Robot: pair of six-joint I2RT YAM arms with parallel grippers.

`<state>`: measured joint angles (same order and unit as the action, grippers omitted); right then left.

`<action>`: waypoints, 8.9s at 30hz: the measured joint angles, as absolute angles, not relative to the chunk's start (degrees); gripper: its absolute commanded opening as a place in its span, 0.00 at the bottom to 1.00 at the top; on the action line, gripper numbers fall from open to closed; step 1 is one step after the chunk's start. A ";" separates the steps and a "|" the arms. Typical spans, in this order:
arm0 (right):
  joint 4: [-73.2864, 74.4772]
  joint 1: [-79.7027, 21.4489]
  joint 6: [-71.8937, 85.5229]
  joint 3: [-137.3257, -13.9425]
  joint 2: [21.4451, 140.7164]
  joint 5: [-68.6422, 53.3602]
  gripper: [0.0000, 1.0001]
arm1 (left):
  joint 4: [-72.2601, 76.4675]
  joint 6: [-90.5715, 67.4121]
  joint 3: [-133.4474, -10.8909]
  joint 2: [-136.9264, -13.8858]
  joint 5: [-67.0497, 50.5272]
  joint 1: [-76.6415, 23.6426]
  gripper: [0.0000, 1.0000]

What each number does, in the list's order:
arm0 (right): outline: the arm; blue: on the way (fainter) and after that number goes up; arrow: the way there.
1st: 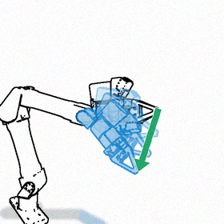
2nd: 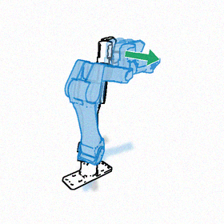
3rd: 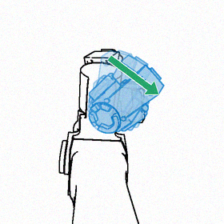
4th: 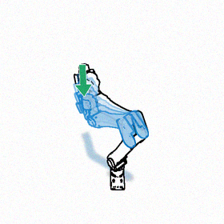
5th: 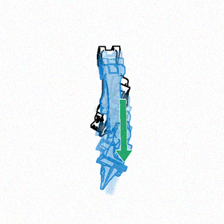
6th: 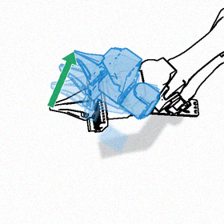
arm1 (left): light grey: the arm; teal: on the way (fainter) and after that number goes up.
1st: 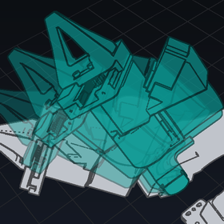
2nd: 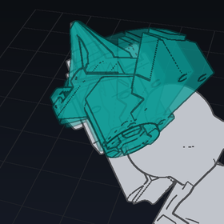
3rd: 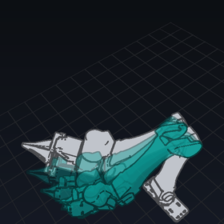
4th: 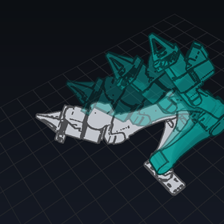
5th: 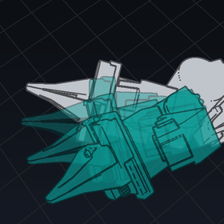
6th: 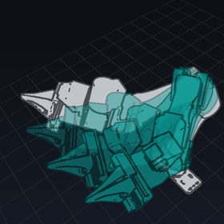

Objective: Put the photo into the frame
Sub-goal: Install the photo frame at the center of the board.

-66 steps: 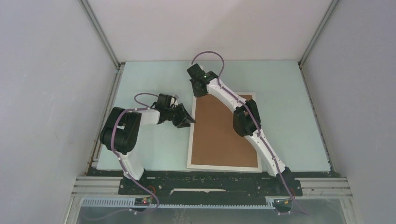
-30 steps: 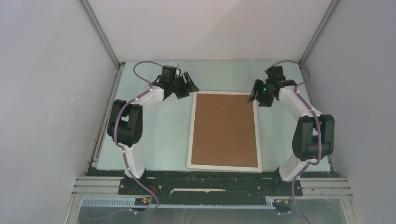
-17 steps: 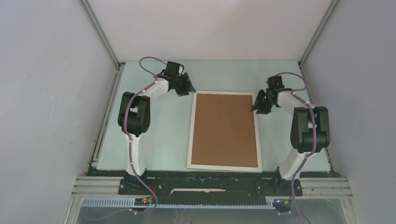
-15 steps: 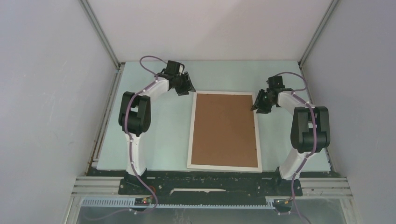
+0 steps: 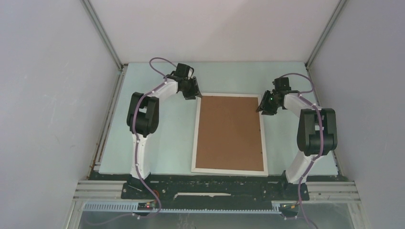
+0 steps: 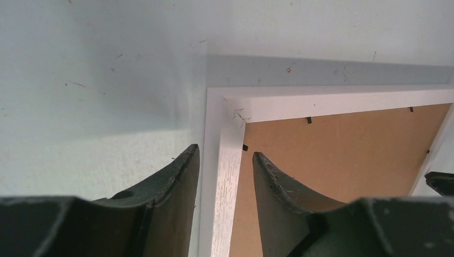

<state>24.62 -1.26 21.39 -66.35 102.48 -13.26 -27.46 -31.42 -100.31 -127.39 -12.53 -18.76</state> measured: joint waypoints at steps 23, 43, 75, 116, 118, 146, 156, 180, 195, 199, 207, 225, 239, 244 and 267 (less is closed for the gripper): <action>24.10 -1.26 21.34 -66.35 102.67 -14.06 0.43 | -28.42 -30.98 -102.06 -129.36 -11.79 -19.00 0.41; 24.12 -1.28 21.32 -66.35 102.72 -14.06 0.43 | -30.41 -30.41 -104.07 -129.97 -7.73 -20.67 0.39; 23.92 -1.65 21.12 -66.35 102.72 -14.24 0.46 | -37.12 -27.97 -105.80 -125.56 -7.33 -19.18 0.58; 26.55 -0.73 20.78 -64.16 102.24 -10.70 0.22 | -36.56 -28.21 -106.94 -130.39 -10.70 -18.98 0.52; 26.50 -0.58 20.51 -64.14 102.26 -11.42 0.13 | -36.64 -28.25 -107.24 -130.39 -10.70 -19.00 0.51; 23.92 0.23 20.25 -64.38 102.08 -12.56 0.02 | -37.98 -28.58 -112.46 -133.29 -9.28 -20.08 0.51; 23.40 -0.27 20.25 -64.38 102.15 -12.78 0.01 | -31.42 -29.98 -104.53 -130.80 -12.27 -18.24 0.50; 23.31 -0.49 20.23 -64.38 102.15 -12.64 0.01 | -24.08 -31.57 -94.24 -124.40 -14.44 -15.42 0.50; 23.31 -0.51 20.23 -64.38 102.17 -12.60 0.01 | -26.39 -31.48 -97.45 -126.50 -14.15 -17.02 0.44; 23.31 -0.51 20.23 -64.38 102.15 -12.60 0.01 | -27.11 -31.48 -97.45 -126.65 -13.85 -17.04 0.44; 23.31 -0.54 20.18 -64.38 102.15 -12.58 0.01 | -28.97 -31.51 -101.12 -128.99 -13.76 -17.28 0.44; 23.31 -0.60 19.99 -64.38 102.15 -12.53 0.00 | -30.96 -30.79 -104.07 -130.34 -9.23 -18.94 0.40; 23.31 -0.80 19.97 -64.38 102.15 -12.14 0.00 | -32.03 -29.58 -104.62 -129.86 0.69 -22.55 0.39; 23.31 -0.84 19.97 -64.40 102.15 -12.12 0.00 | -33.43 -28.58 -105.75 -129.88 6.39 -24.67 0.38; 22.79 -2.13 19.86 -64.45 102.24 -11.86 0.00 | -45.76 -24.01 -114.21 -127.07 0.05 -27.99 0.78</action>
